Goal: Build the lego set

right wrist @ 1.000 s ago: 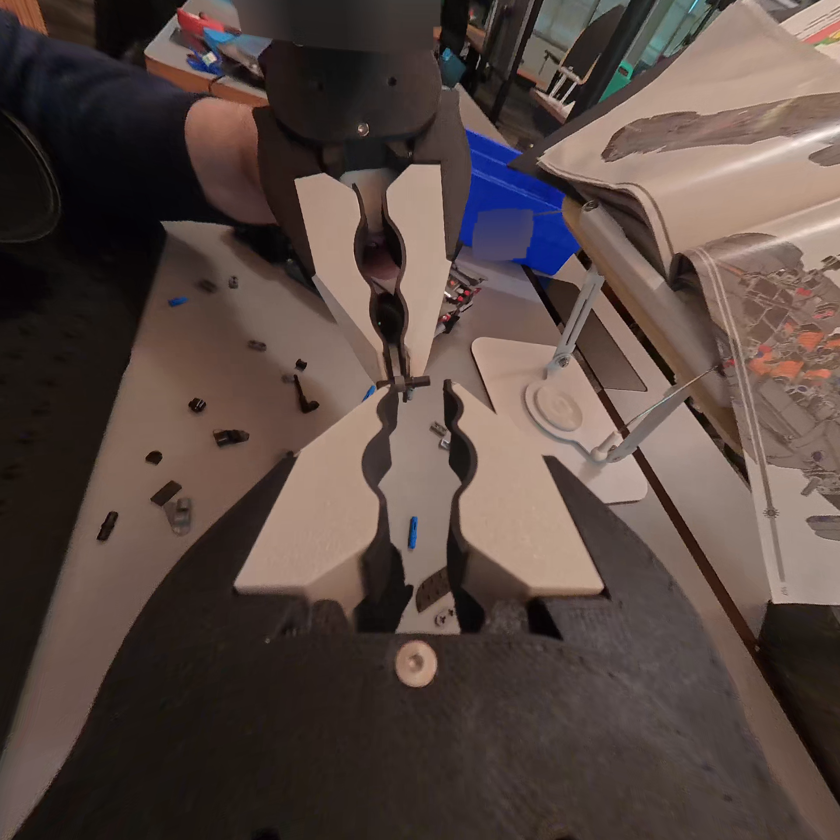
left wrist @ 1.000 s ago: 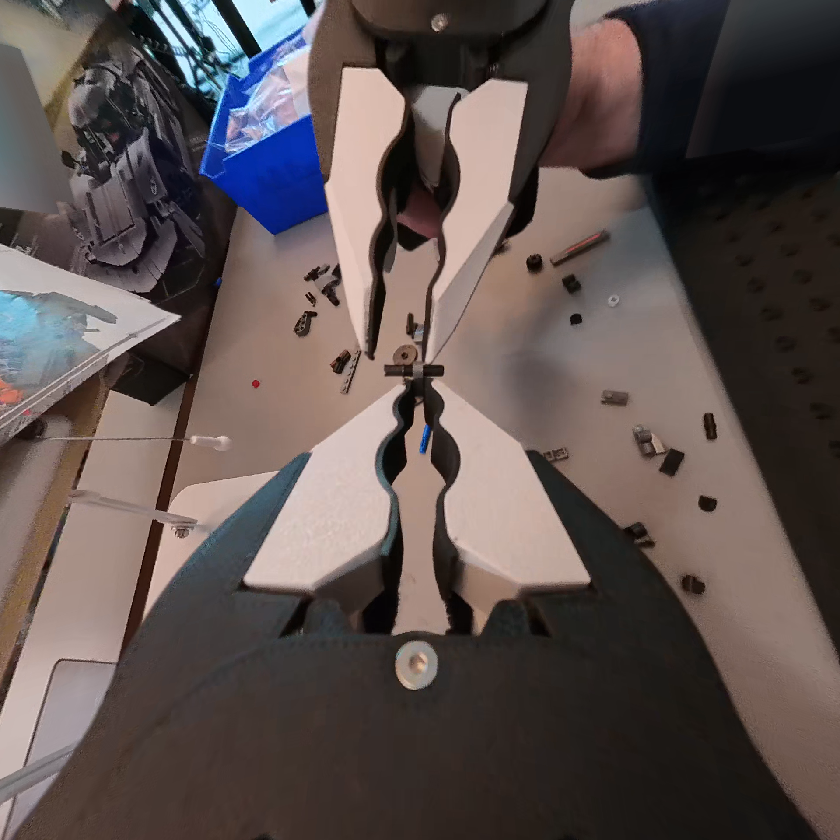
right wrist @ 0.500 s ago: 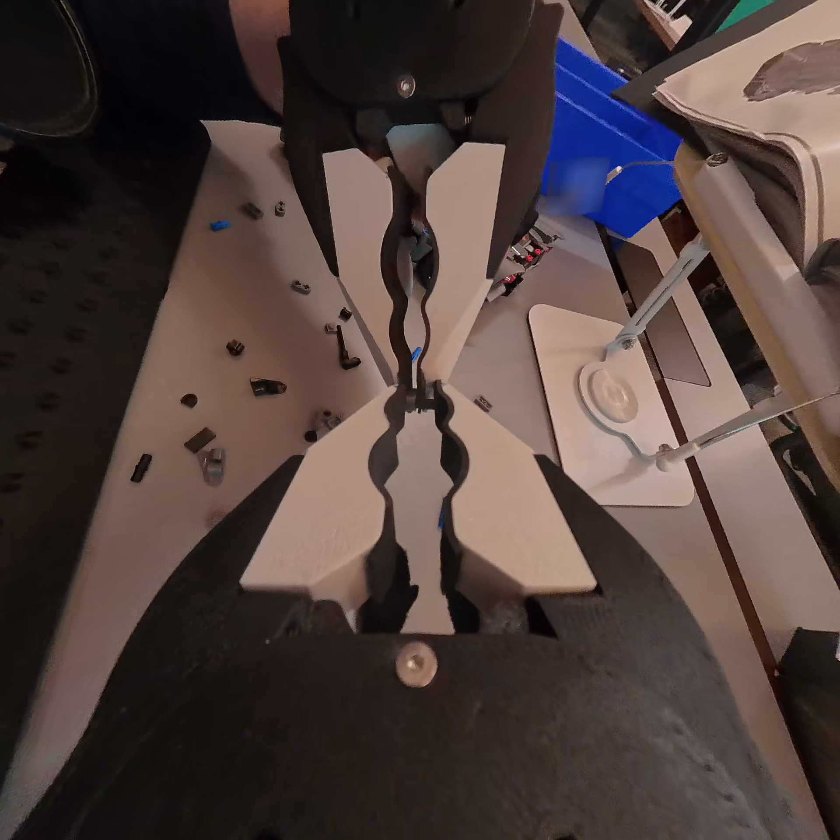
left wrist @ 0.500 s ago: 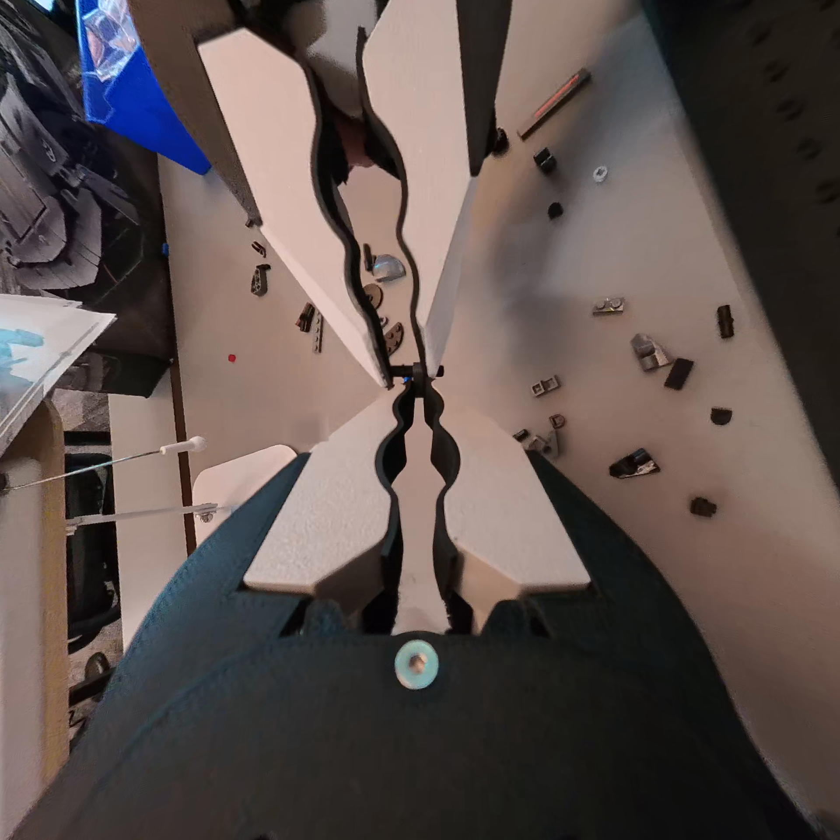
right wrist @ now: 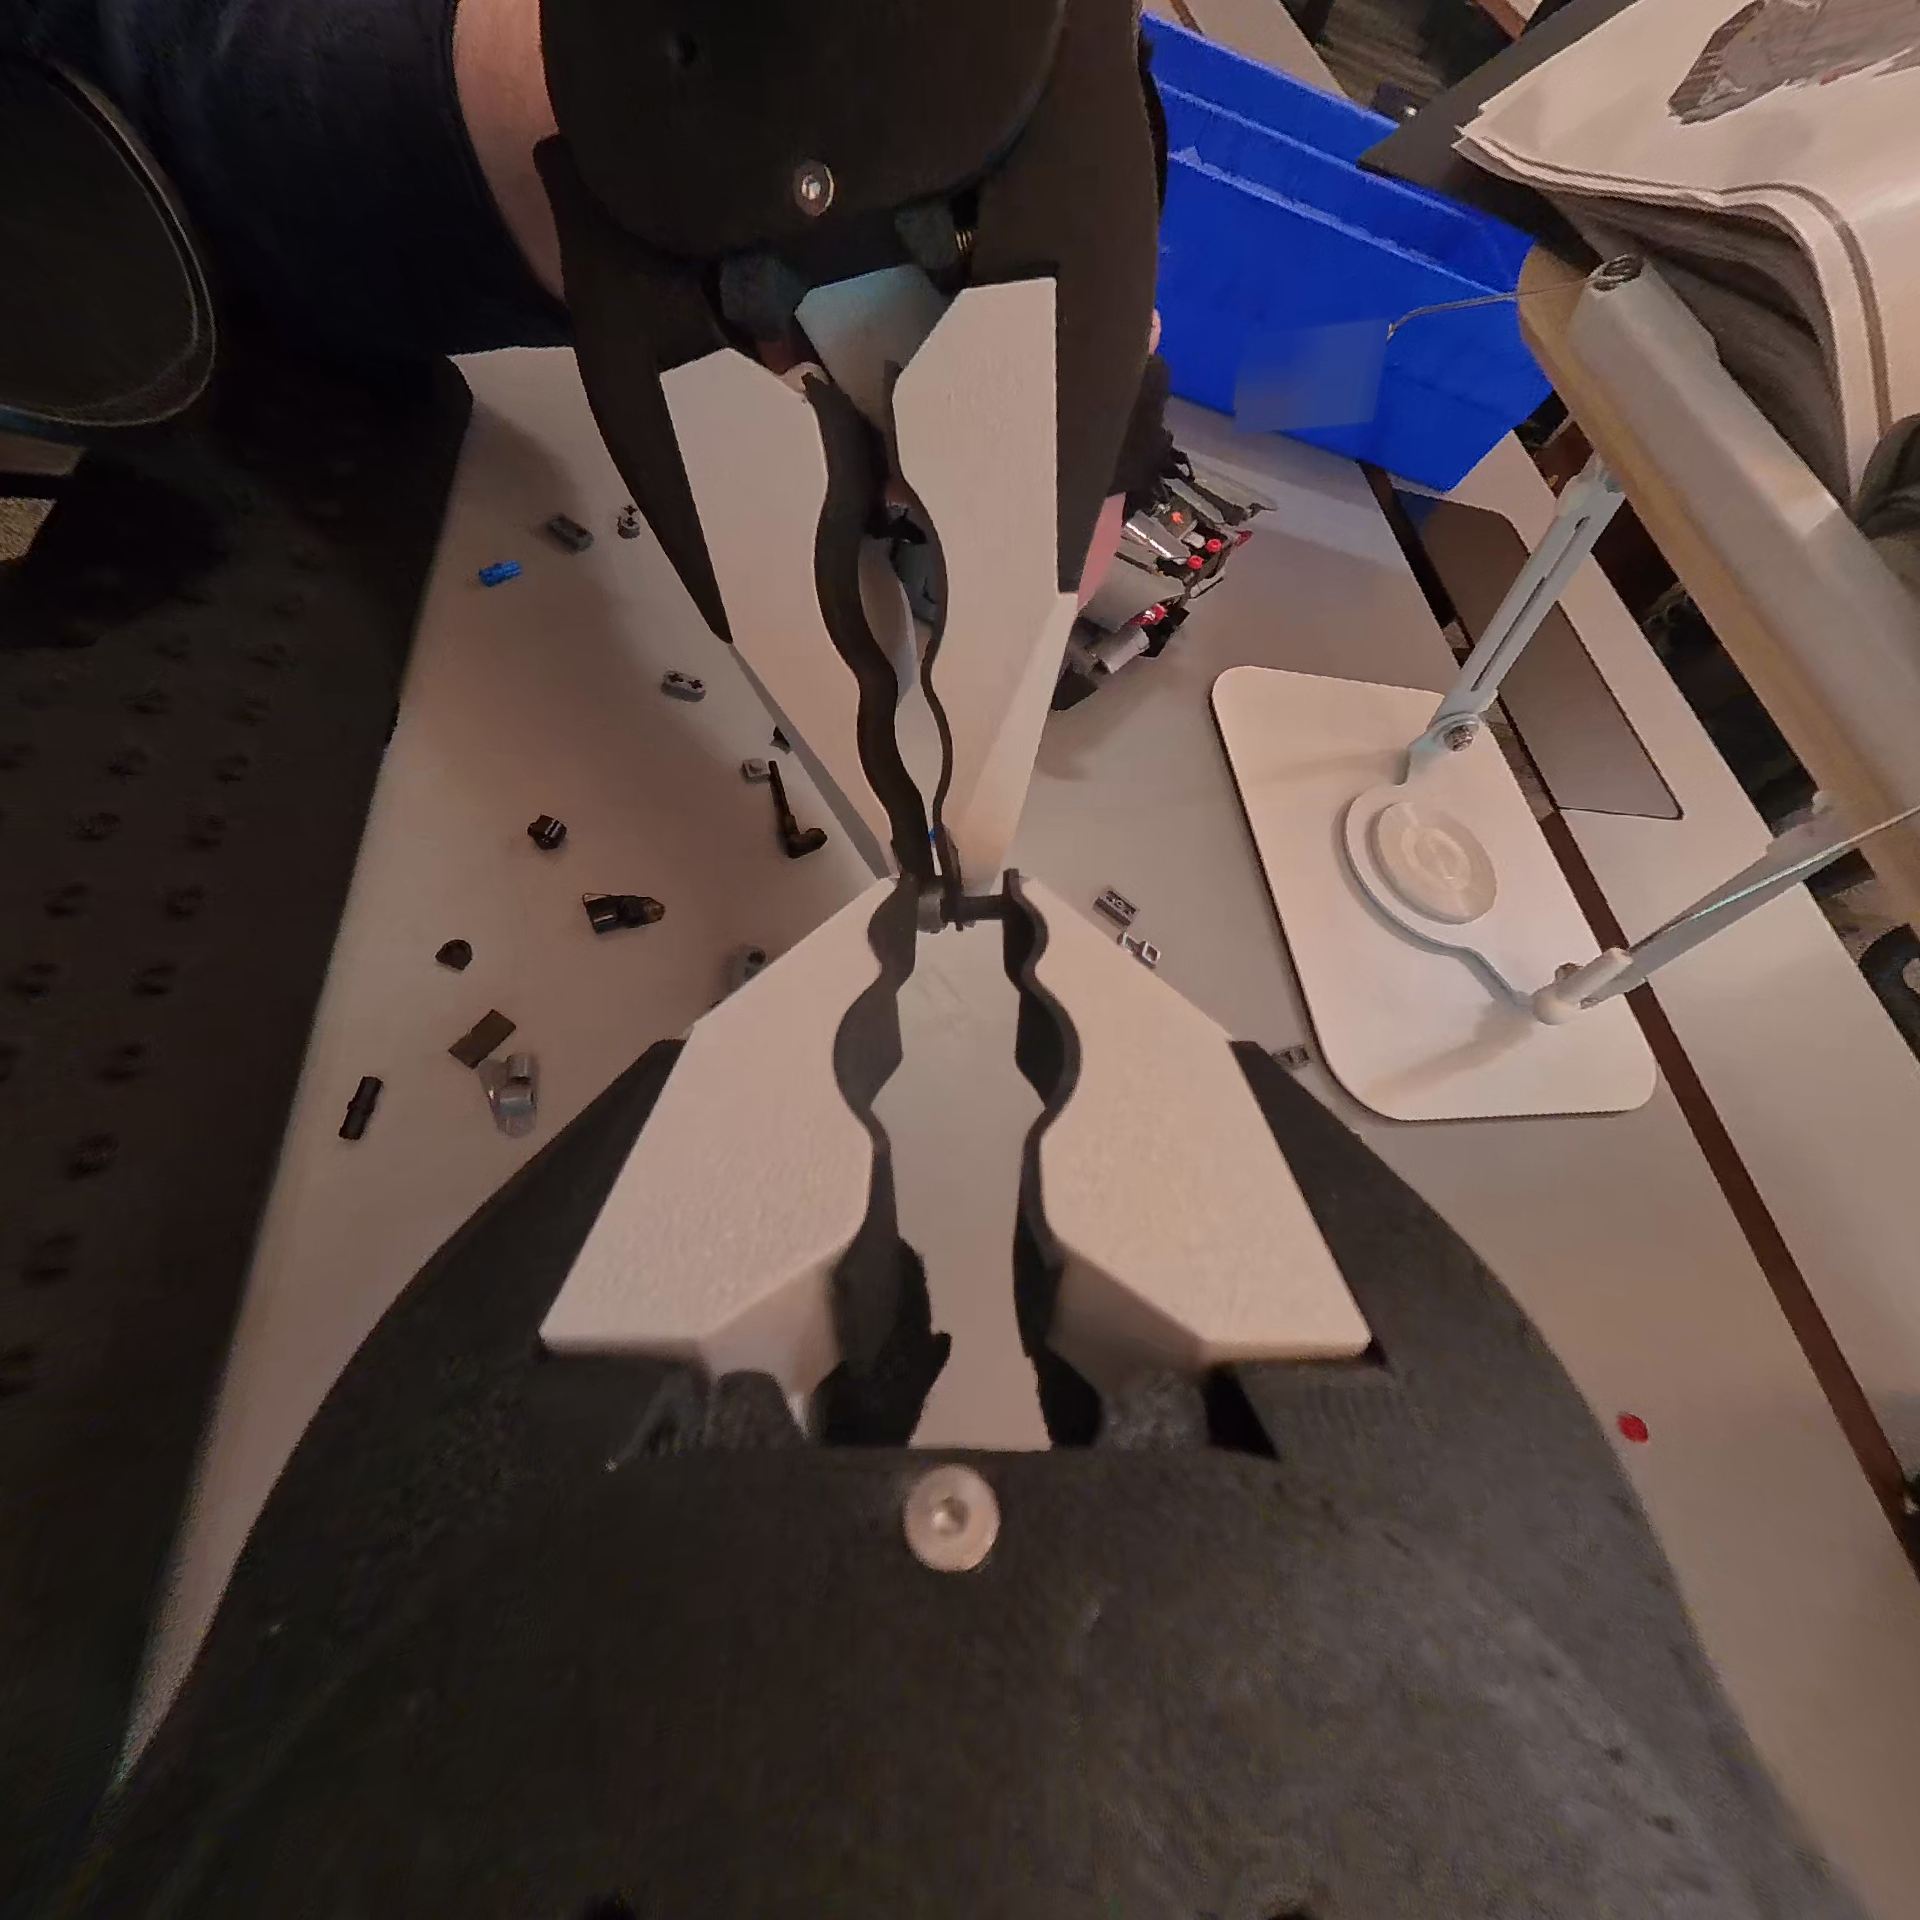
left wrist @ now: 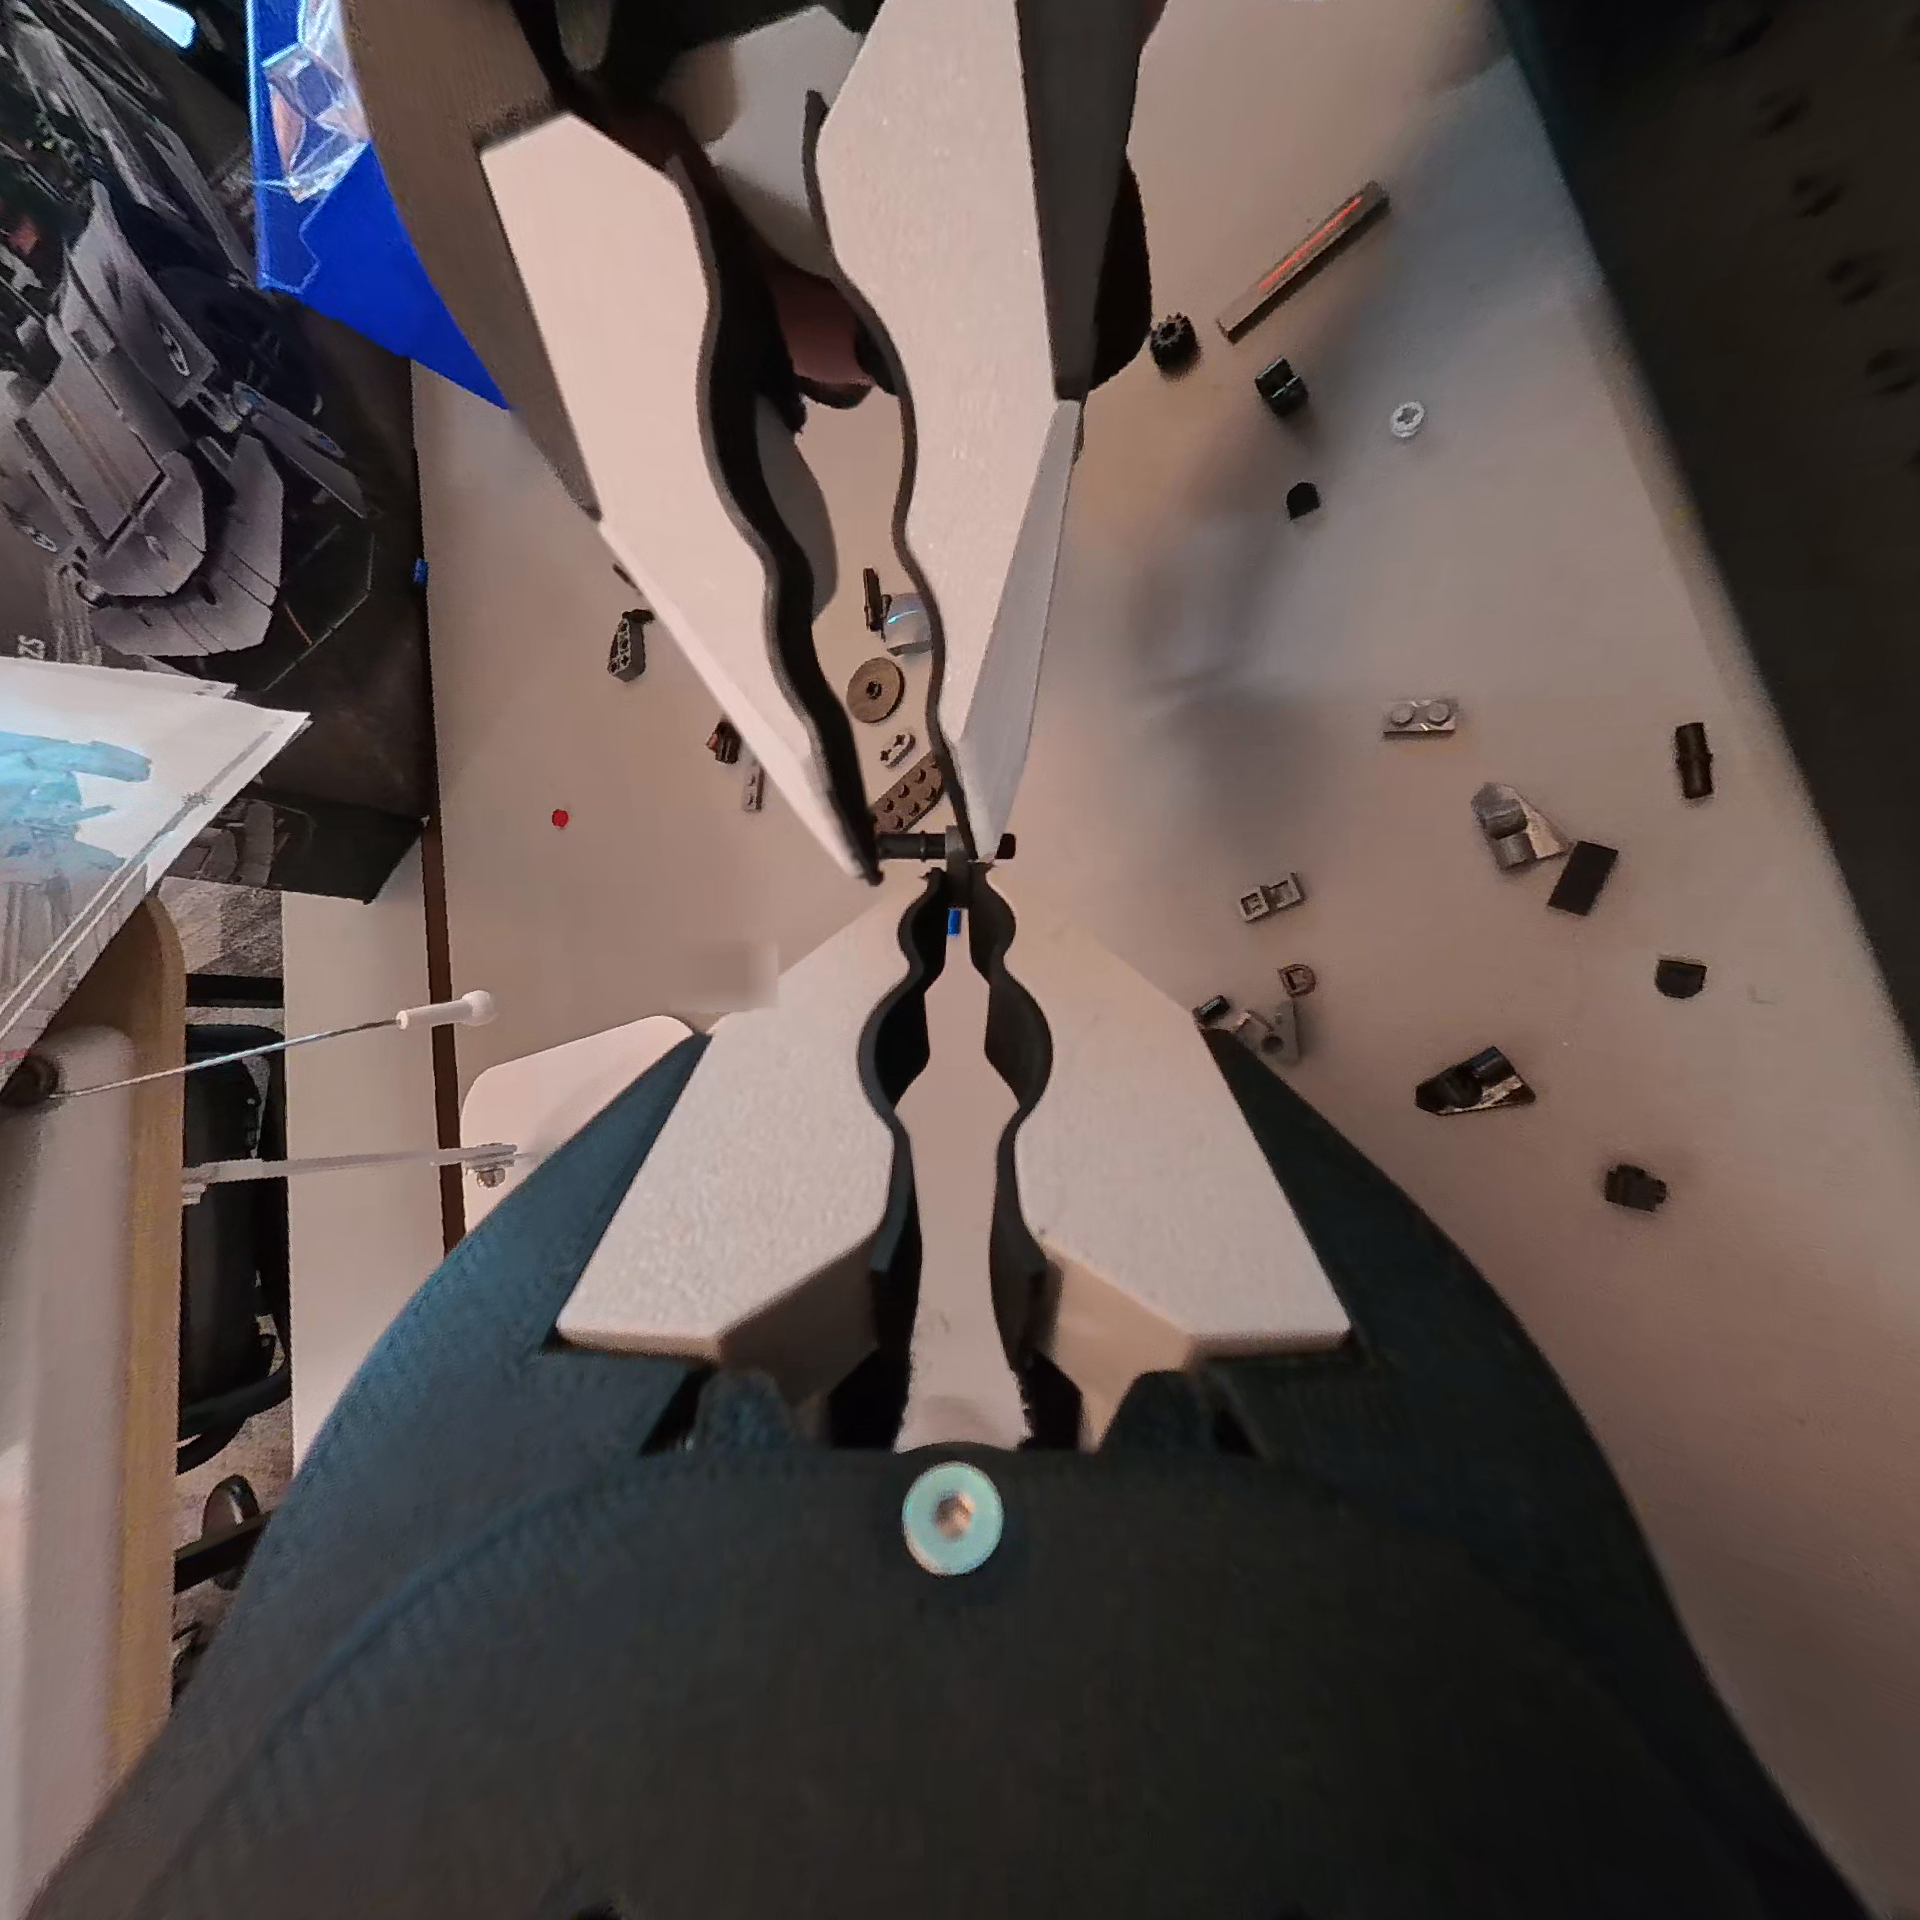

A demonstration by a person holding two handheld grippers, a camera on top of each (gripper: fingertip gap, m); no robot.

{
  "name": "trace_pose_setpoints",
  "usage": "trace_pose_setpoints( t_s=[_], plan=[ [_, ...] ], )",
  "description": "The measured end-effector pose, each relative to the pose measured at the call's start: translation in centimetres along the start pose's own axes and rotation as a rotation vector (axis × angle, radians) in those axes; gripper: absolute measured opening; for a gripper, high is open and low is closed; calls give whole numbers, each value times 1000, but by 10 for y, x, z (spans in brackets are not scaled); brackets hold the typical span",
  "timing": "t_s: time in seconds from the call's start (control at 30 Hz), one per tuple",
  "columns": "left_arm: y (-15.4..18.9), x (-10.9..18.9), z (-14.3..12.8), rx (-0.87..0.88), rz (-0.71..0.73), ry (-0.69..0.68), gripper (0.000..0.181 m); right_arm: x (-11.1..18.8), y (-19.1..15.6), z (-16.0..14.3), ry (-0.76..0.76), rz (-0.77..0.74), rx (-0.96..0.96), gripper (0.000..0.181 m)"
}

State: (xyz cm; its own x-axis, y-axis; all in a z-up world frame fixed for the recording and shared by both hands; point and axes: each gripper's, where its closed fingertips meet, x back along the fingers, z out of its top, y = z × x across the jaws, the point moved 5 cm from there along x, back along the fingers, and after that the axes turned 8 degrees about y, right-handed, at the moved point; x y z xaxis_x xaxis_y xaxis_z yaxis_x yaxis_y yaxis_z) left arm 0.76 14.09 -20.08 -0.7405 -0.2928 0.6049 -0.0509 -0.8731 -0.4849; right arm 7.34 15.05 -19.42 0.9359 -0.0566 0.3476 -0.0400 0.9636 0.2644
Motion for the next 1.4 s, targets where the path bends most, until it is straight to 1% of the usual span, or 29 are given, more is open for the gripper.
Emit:
trace_pose_setpoints(
  t_s=[0.37, 0.47, 0.77, 0.8, 0.83, 0.87, 0.93, 1.0, 1.1, 1.17, 1.23, 1.3, 1.4],
  plan=[
    [-4, 2, 1, 36, 22, 49, 0, 3, 4, 1, 72, 12, -72, 12],
    [-6, 1, 1, 46, 31, 64, 0, 3, 4, 0, 77, 15, -77, 9],
    [-5, 2, 3, 43, 31, 66, 0, 4, 4, 0, 103, 39, -100, 8],
    [-7, 3, 4, 38, 48, 74, 0, 6, 6, 1, 127, 42, -123, 9],
    [-9, 4, 5, 43, 52, 79, 0, 7, 9, 2, 145, 41, -148, 14],
    [-9, 5, 3, 54, 45, 65, 1, 8, 13, 1, 146, 28, -167, 25],
    [-13, 6, 0, 61, 76, 60, 1, 12, 17, -2, 143, 14, -182, 24],
    [-14, 6, -1, 89, 64, 83, 1, 13, 17, -1, 150, 10, -163, 26],
    [-16, 4, -3, 119, 74, 82, 1, 9, 16, -4, 116, -3, -131, 36],
    [-18, 1, -5, 150, 81, 90, 1, 5, 13, -2, 119, -8, -94, 36],
    [-19, -1, -8, 181, 75, 88, 1, 1, 12, -4, 86, -26, -55, 35],
    [-21, -2, -8, 212, 86, 101, 1, -2, 12, -8, 58, -38, -50, 36],
    [-24, -6, -12, 221, 121, 78, 1, -3, 17, -11, 49, -67, -70, 32]
  ],
)
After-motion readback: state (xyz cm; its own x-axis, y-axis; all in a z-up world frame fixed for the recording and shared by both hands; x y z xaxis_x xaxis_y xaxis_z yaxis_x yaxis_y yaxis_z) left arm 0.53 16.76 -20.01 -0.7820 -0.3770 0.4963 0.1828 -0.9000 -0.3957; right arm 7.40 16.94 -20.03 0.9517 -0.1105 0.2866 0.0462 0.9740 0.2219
